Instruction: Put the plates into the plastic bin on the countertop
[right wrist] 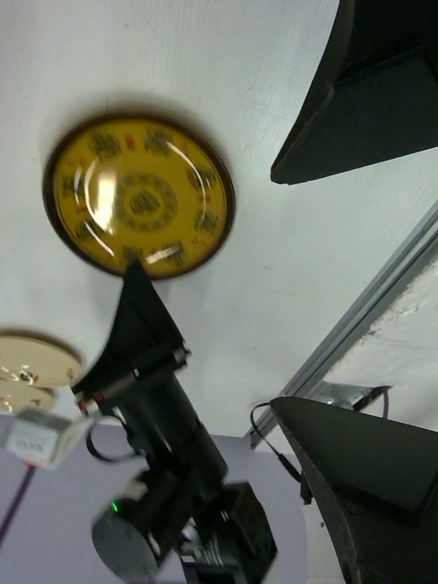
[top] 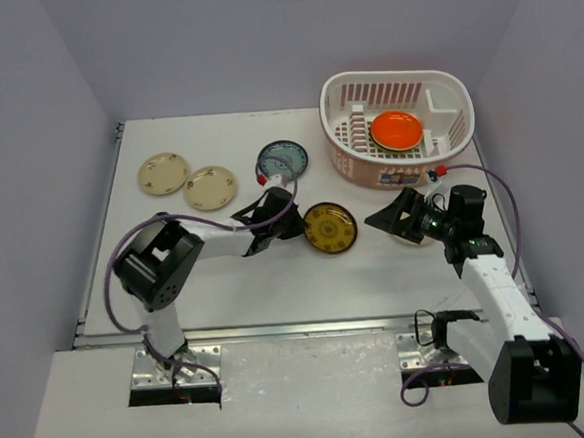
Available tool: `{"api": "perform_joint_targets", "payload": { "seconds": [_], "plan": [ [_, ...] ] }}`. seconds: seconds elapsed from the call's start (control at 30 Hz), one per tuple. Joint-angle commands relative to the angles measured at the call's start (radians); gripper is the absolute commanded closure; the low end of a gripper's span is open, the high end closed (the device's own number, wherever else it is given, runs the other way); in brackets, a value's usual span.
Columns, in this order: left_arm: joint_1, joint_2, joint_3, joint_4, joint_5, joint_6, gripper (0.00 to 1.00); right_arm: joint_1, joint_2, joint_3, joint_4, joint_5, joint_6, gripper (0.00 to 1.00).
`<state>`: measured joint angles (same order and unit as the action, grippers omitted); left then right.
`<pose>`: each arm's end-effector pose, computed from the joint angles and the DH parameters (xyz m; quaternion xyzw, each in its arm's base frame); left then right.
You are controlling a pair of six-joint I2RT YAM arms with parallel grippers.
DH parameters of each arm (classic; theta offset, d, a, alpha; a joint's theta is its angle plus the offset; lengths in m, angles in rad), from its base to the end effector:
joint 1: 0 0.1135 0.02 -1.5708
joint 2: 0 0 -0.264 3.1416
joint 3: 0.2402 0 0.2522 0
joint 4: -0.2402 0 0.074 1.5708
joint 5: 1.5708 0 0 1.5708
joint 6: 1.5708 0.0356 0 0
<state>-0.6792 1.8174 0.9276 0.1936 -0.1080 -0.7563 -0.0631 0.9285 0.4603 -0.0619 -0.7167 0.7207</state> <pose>0.2897 -0.2289 0.1468 -0.0577 0.9030 -0.2413 0.3507 0.1956 0.0111 0.2169 0.1492 0.8175 0.4384 0.3424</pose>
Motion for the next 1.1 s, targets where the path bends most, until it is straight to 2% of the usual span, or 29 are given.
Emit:
{"api": "perform_joint_targets", "payload": {
  "seconds": [0.0,0.1,0.2,0.3,0.37,0.43,0.53,0.57,0.63,0.67,0.7,0.73,0.77,0.8,0.83,0.9,0.97,1.07],
  "plan": [
    [0.003,-0.238,-0.165,0.103,0.096,-0.028,1.00,0.007,0.115,0.015,0.090,-0.049,-0.067,0.01],
    [-0.006,-0.380,-0.244,0.122,0.153,-0.046,1.00,0.070,0.217,0.038,0.126,-0.036,-0.081,0.09],
    [-0.016,-0.453,-0.280,0.124,0.192,-0.057,1.00,0.159,0.298,0.075,0.113,0.017,-0.116,0.13],
    [-0.020,-0.502,-0.294,0.127,0.213,-0.061,1.00,0.184,0.327,0.068,0.150,0.022,-0.106,0.23],
    [-0.022,-0.532,-0.307,0.127,0.223,-0.066,1.00,0.186,0.328,0.049,0.186,0.006,-0.087,0.37],
    [-0.022,-0.545,-0.316,0.144,0.247,-0.069,1.00,0.187,0.325,0.035,0.222,-0.027,-0.069,0.44],
    [-0.023,-0.542,-0.314,0.158,0.259,-0.072,1.00,0.188,0.313,0.020,0.274,-0.073,-0.033,0.91],
    [-0.023,-0.541,-0.311,0.155,0.257,-0.072,1.00,0.189,0.304,0.013,0.288,-0.076,-0.015,1.00],
    [-0.023,-0.543,-0.303,0.145,0.248,-0.071,1.00,0.187,0.280,0.002,0.322,-0.083,0.019,1.00],
    [-0.023,-0.550,-0.290,0.116,0.233,-0.066,0.78,0.186,0.264,-0.003,0.351,-0.087,0.048,1.00],
    [-0.023,-0.558,-0.280,0.095,0.220,-0.059,0.62,0.183,0.251,-0.003,0.363,-0.087,0.076,1.00],
    [-0.023,-0.575,-0.269,0.067,0.202,-0.050,0.56,0.180,0.235,0.003,0.368,-0.081,0.091,1.00],
    [-0.023,-0.593,-0.257,0.033,0.180,-0.041,0.45,0.172,0.221,0.011,0.373,-0.075,0.111,1.00],
    [-0.023,-0.618,-0.243,-0.005,0.139,-0.033,0.25,0.159,0.209,0.022,0.374,-0.068,0.137,1.00],
    [-0.023,-0.652,-0.221,-0.072,0.077,-0.024,0.12,0.146,0.196,0.036,0.371,-0.056,0.160,1.00],
    [-0.023,-0.707,-0.163,-0.260,-0.037,-0.013,0.00,0.112,0.178,0.061,0.352,-0.030,0.216,1.00],
    [-0.023,-0.834,-0.137,-0.389,-0.191,0.007,0.00,0.039,0.161,0.124,0.272,0.037,0.256,1.00],
    [-0.023,-0.998,-0.121,-0.548,-0.311,0.049,0.00,-0.047,0.156,0.229,0.156,0.235,0.321,1.00]
  ]
}}
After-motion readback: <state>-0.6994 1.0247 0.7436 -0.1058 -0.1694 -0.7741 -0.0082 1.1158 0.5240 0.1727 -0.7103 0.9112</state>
